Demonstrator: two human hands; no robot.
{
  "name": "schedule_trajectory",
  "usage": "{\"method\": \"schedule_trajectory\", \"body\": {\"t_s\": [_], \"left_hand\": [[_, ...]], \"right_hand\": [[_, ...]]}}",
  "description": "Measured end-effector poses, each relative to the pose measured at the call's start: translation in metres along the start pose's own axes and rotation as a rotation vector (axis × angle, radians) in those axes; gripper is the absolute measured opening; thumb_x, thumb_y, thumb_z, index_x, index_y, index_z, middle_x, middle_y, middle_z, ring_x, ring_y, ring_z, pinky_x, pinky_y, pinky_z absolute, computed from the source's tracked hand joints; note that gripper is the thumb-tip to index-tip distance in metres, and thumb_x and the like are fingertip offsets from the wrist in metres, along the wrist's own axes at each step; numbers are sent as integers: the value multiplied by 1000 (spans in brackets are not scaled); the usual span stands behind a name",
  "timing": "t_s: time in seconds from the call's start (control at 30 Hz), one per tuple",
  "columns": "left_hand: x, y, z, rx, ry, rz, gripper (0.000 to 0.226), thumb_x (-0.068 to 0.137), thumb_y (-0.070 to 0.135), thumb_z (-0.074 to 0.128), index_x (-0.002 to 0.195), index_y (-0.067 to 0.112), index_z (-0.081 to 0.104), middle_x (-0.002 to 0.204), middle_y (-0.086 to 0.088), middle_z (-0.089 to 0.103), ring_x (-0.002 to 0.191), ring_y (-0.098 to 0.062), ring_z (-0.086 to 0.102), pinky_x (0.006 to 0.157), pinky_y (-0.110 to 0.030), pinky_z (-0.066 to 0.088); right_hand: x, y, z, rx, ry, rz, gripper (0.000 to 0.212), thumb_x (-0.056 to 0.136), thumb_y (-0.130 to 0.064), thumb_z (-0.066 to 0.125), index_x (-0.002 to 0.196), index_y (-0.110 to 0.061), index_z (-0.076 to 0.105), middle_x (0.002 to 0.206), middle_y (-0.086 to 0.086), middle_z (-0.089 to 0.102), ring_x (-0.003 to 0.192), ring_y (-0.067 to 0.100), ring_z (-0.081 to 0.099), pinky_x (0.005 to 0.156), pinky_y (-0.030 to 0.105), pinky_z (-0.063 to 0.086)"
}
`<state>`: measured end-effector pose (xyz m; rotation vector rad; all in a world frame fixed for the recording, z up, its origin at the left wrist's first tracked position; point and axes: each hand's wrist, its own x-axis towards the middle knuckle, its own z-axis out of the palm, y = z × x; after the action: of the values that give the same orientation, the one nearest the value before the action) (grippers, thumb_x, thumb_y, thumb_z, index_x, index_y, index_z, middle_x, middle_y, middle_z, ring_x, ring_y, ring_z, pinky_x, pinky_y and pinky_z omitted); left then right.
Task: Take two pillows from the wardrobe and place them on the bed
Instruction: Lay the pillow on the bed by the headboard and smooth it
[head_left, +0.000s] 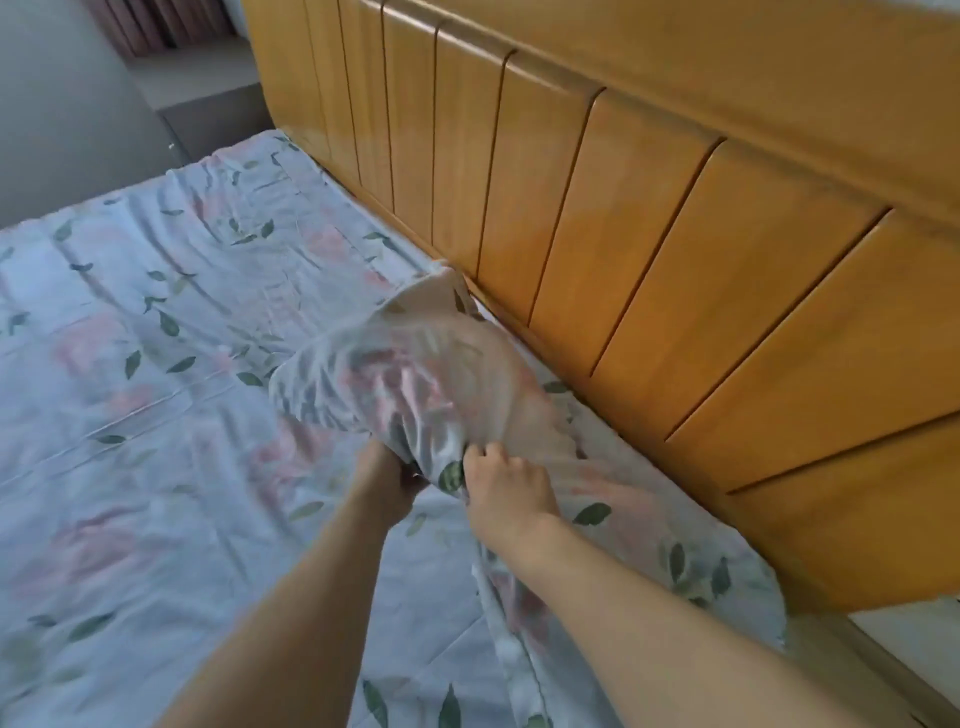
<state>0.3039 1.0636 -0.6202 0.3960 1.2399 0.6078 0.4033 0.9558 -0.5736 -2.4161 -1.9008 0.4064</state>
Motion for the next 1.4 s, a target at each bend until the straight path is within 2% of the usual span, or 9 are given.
{"method": "schedule_trajectory", "body": {"t_s": [0.13, 0.4, 0.5, 0.63, 0.73, 1.0, 1.17, 1.23, 1.4], "left_hand": [[68, -36, -55, -323, -57, 57, 63, 94, 60, 37, 137, 16, 51, 132, -10, 60, 119, -34, 56, 92, -46, 48], [99, -63, -124, -295, 223, 223, 66, 87, 77, 28, 91, 26, 69, 78, -3, 76, 67, -19, 73, 59, -33, 56], [87, -84, -128, -254, 159, 178, 75, 70, 88, 42, 110, 34, 73, 106, -3, 75, 95, -29, 72, 81, -46, 58], [70, -116, -122, -3, 266, 204, 60, 88, 60, 53, 125, 14, 59, 113, -9, 69, 99, -28, 67, 86, -43, 54], [71, -121, -110, 224, 410, 288, 48, 98, 40, 50, 131, 6, 46, 121, -6, 57, 104, -22, 55, 86, -36, 43], [86, -124, -106, 479, 457, 657, 51, 96, 48, 48, 137, 20, 42, 131, -3, 59, 117, -23, 54, 90, -34, 43], [100, -125, -118, 756, 795, 176, 55, 95, 45, 45, 131, 7, 30, 132, -19, 44, 123, -39, 44, 95, -49, 38], [91, -132, -118, 977, 883, 325, 61, 93, 51, 35, 142, 18, 17, 148, -13, 23, 135, -33, 23, 106, -56, 26], [71, -168, -109, 1550, 379, 664, 61, 94, 61, 16, 150, 45, -2, 161, 13, -9, 148, -19, -12, 114, -63, -6]], "right_hand": [[26, -17, 92, 82, -5, -59, 27, 83, -11, 54, 109, -11, 45, 109, 14, 56, 97, 37, 63, 68, 39, 47], [30, 7, 169, 247, 186, -251, 54, 86, -58, 34, 105, -14, 59, 103, 7, 58, 94, 30, 55, 85, 40, 46], [52, 47, 168, 177, 367, 22, 54, 89, -53, 41, 120, -12, 57, 119, 13, 55, 105, 36, 52, 91, 44, 41], [86, 87, 160, 310, 62, 694, 86, 81, -71, 45, 140, -9, 35, 143, 19, 40, 129, 39, 39, 108, 50, 29], [96, 89, 157, 319, -77, 649, 62, 89, -54, 48, 126, -5, 50, 132, 18, 53, 118, 39, 51, 95, 44, 40], [77, 92, 135, 355, 759, 428, 6, 89, -3, 50, 95, -3, 53, 97, 21, 60, 90, 39, 54, 71, 42, 40], [59, 84, 169, 121, 443, 394, 45, 94, -34, 50, 129, -7, 43, 136, 21, 43, 118, 40, 45, 101, 51, 35], [50, 73, 183, 41, 305, 273, 65, 95, -46, 37, 148, -11, 24, 156, 17, 19, 139, 36, 25, 116, 51, 10], [38, 92, 195, -87, 118, 136, 64, 97, -51, 21, 152, -25, 6, 162, 3, -3, 148, 24, -5, 118, 46, -8]]}}
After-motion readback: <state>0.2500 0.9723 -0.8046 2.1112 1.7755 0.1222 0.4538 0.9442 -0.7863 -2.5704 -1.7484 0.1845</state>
